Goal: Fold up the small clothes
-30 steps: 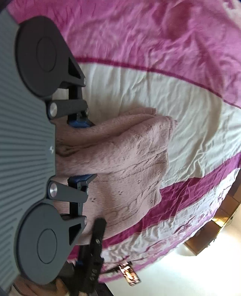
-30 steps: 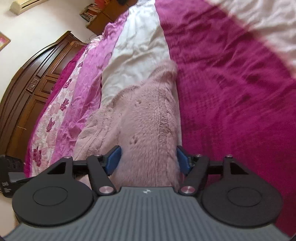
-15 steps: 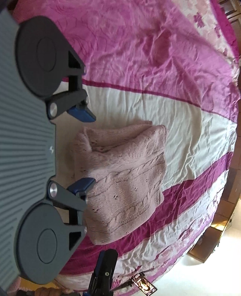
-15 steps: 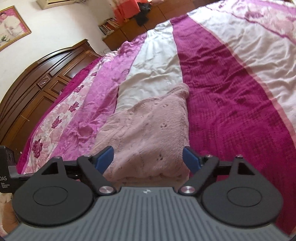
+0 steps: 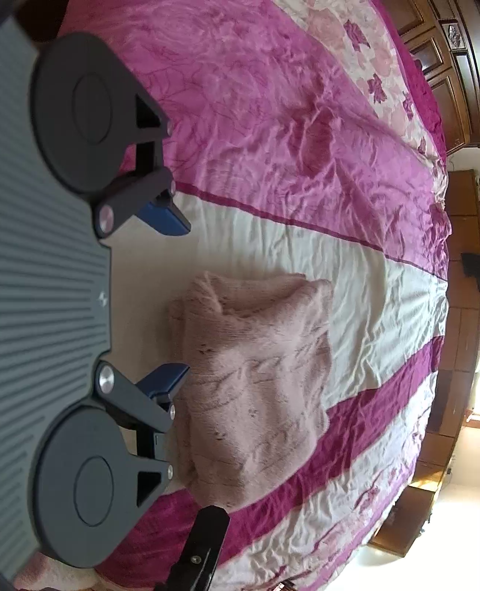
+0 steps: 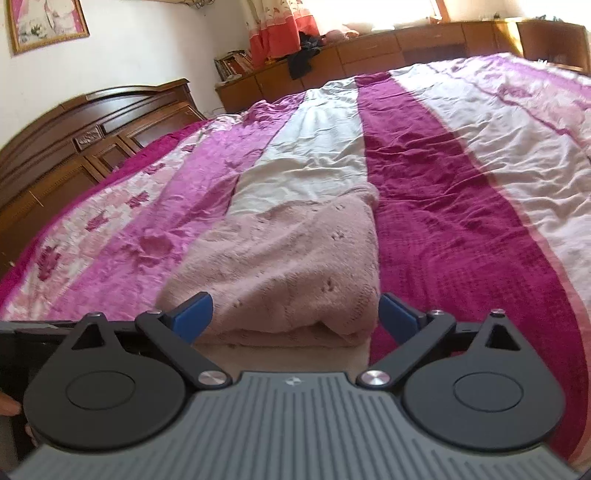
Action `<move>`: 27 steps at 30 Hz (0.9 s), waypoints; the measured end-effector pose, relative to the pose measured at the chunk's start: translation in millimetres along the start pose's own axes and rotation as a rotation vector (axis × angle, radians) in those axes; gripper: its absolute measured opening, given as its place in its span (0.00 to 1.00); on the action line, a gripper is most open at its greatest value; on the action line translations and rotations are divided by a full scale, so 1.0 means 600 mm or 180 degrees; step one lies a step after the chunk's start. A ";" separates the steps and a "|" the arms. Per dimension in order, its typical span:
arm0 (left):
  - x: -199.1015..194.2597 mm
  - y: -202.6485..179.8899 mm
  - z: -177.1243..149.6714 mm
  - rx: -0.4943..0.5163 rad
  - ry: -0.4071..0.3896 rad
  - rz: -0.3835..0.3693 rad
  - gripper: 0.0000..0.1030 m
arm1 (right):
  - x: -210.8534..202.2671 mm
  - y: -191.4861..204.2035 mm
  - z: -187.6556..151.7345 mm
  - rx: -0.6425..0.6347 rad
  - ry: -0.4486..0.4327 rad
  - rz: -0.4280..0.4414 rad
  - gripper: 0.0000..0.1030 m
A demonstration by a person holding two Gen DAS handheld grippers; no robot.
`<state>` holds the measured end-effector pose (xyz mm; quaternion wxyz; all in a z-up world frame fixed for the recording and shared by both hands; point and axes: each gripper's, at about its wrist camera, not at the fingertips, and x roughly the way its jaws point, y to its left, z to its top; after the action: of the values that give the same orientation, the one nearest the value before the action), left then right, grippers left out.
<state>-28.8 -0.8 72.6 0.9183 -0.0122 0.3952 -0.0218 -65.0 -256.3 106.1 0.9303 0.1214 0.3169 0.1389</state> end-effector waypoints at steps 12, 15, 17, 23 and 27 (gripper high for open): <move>0.047 -0.032 -0.036 0.0045 0.0236 0.0225 0.75 | 0.039 -0.016 -0.039 -0.0018 0.0093 -0.0149 0.97; 0.052 -0.033 -0.038 0.0036 0.0268 0.0227 0.75 | 0.047 -0.021 -0.041 0.0015 0.0136 -0.0158 0.97; 0.055 -0.034 -0.039 0.0030 0.0283 0.0230 0.75 | 0.051 -0.023 -0.043 0.0025 0.0160 -0.0163 0.97; 0.058 -0.036 -0.041 0.0047 0.0293 0.0241 0.75 | 0.059 -0.029 -0.048 0.0088 0.0213 -0.0174 0.97; 0.057 -0.040 -0.041 0.0091 0.0277 0.0295 0.75 | 0.061 -0.032 -0.048 0.0125 0.0240 -0.0156 0.97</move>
<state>-23.9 -26.8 31.5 0.9003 0.0202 0.4346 0.0146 -51.9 -258.0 57.5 0.9183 0.1265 0.3573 0.1143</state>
